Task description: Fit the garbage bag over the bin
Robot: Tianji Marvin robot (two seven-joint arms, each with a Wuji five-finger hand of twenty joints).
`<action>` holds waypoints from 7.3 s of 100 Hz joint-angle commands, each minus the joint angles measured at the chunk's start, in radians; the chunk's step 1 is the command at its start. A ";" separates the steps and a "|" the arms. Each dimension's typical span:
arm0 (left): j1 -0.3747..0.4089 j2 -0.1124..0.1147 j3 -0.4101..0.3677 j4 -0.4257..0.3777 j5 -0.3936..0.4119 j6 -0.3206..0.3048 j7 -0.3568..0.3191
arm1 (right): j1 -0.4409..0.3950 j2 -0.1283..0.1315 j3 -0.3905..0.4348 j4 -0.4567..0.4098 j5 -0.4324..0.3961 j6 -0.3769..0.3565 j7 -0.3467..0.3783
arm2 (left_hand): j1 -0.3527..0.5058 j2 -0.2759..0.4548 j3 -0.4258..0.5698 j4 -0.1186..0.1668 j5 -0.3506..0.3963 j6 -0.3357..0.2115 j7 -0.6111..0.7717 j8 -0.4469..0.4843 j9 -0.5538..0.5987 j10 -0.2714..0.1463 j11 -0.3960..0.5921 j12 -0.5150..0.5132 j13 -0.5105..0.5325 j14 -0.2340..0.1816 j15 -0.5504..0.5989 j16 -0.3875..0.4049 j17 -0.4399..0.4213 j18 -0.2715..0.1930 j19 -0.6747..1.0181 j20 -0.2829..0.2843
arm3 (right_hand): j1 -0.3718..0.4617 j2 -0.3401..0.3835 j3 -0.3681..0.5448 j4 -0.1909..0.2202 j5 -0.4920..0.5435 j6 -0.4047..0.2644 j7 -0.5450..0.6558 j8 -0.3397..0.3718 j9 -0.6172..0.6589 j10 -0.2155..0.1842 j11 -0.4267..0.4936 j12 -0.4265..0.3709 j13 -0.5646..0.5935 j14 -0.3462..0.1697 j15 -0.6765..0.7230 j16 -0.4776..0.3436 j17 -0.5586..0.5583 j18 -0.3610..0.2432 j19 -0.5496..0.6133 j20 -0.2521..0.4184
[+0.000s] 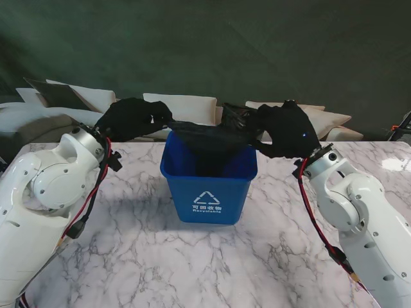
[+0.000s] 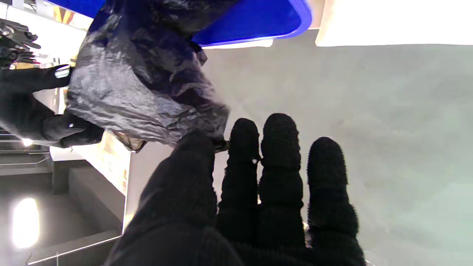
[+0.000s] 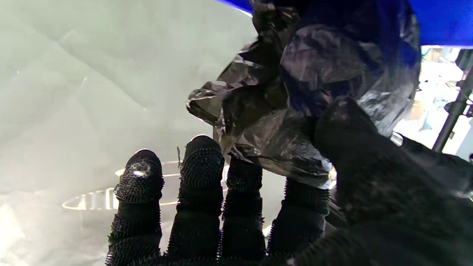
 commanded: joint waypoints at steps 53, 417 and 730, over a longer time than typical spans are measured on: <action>0.038 0.012 -0.097 0.013 0.020 -0.024 -0.011 | -0.006 0.004 0.008 0.023 0.017 -0.069 -0.032 | 0.007 0.105 -0.037 0.008 -0.082 -0.005 -0.335 -0.133 -0.262 0.009 -0.121 -0.402 -0.149 0.010 -0.233 -0.109 -0.128 0.003 -0.071 0.022 | 0.009 0.090 0.033 0.007 -0.009 -0.126 0.030 0.011 0.027 -0.030 -0.061 -0.058 0.030 -0.034 -0.093 -0.054 -0.008 0.001 -0.035 -0.011; -0.053 -0.002 0.110 0.023 -0.197 -0.091 -0.016 | 0.009 0.007 0.102 0.070 0.087 -0.098 0.049 | 0.083 0.028 0.036 -0.010 0.058 -0.112 0.068 0.061 -0.136 -0.020 -0.090 0.244 -0.114 0.013 -0.123 0.080 -0.038 -0.026 0.021 0.060 | -0.172 -0.066 -0.010 0.122 -0.641 0.069 -0.526 -0.343 -0.372 0.119 -0.558 -0.715 -0.225 0.089 -0.986 -0.525 -0.197 0.053 -0.435 -0.263; -0.046 0.002 0.132 0.060 -0.124 -0.212 0.021 | 0.313 0.026 -0.191 0.050 0.266 0.130 0.482 | 0.083 0.036 0.050 -0.016 0.055 -0.117 0.068 0.073 -0.136 -0.027 -0.107 0.220 -0.116 0.009 -0.152 0.048 -0.045 -0.034 0.009 0.068 | 0.051 0.247 -0.510 0.179 -0.149 0.326 -0.226 0.160 0.083 0.077 -0.380 -0.448 0.040 0.070 -0.781 -0.349 -0.153 0.151 -0.416 -0.237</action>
